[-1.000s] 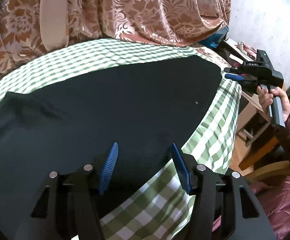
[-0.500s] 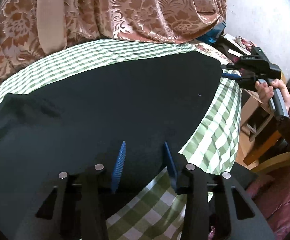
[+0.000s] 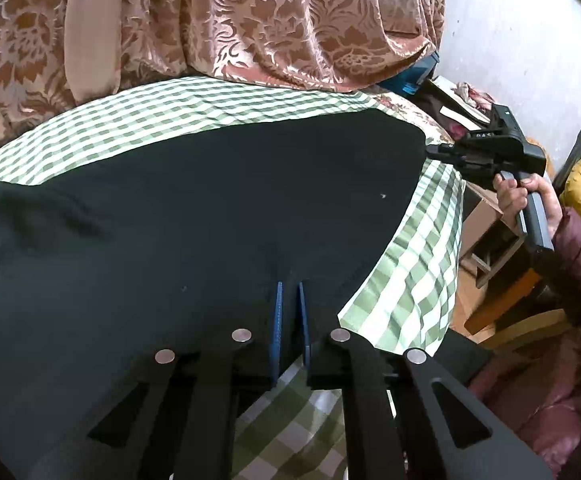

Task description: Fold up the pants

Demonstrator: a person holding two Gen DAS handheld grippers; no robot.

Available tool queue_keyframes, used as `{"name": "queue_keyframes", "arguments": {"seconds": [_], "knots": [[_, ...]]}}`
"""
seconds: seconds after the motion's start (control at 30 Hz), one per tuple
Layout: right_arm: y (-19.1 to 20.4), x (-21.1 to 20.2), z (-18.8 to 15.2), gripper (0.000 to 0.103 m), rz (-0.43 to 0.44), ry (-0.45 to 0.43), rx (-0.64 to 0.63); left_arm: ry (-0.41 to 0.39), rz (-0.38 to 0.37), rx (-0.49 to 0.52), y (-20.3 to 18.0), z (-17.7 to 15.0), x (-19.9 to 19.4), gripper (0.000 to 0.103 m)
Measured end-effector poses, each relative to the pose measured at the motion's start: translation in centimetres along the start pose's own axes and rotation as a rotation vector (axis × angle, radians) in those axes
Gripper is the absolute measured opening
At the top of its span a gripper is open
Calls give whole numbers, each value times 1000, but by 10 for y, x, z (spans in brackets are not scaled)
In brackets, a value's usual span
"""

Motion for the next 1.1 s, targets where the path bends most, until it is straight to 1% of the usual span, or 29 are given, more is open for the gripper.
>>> {"name": "queue_keyframes", "arguments": {"seconds": [0.03, 0.07, 0.1, 0.17, 0.23, 0.3, 0.33, 0.37, 0.47, 0.63, 0.8, 0.83, 0.87, 0.9, 0.93, 1.1], "knots": [[-6, -4, 3, 11, 7, -13, 22, 3, -1, 1, 0, 0, 1, 7], [-14, -8, 8, 27, 0, -36, 58, 6, 1, 0, 0, -1, 2, 7], [-21, -12, 13, 32, -20, -60, 78, 13, 2, -2, 0, -1, 5, 7], [-31, -16, 23, 32, -47, -94, 91, 15, 2, -5, 0, 0, 6, 7], [-40, -14, 33, 32, -57, -107, 128, 17, -2, -11, 1, 0, 6, 7], [-45, -10, 43, 31, -75, -112, 132, 18, -3, -13, 1, 1, 6, 7], [-48, -8, 47, 30, -81, -107, 136, 19, -3, -15, 1, 0, 6, 7], [-49, -3, 51, 26, -91, -101, 143, 20, -3, -20, 2, 0, 6, 7], [-47, 0, 55, 25, -96, -97, 131, 20, -1, -22, 2, 1, 6, 7], [-46, -12, 56, 27, -99, -118, 110, 28, 4, -8, 0, 3, 6, 7], [-51, -2, 62, 28, -99, -108, 128, 22, 4, -12, 1, 5, 5, 7], [-51, 1, 64, 27, -103, -102, 123, 21, 4, -15, 0, 5, 5, 7], [-49, 5, 66, 14, -119, -91, 105, 20, 4, -18, 1, 5, 4, 7], [-46, 7, 66, 13, -152, -82, 79, 21, 2, -19, 0, 5, 4, 7], [-43, 6, 66, 12, -162, -81, 69, 20, 1, -18, 0, 5, 4, 7], [-19, -14, 62, 10, -161, -106, -15, 12, -22, -35, 1, 5, 1, 6]]}}
Point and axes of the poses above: each gripper's, at about its wrist camera, not at the fingertips, and x roughly the way its jaws point, y to its left, z to its top, the point moved 2 cm from there along x, roughly the way its jaws point, and after that the axes turned 8 degrees about z, right-handed, at the moved point
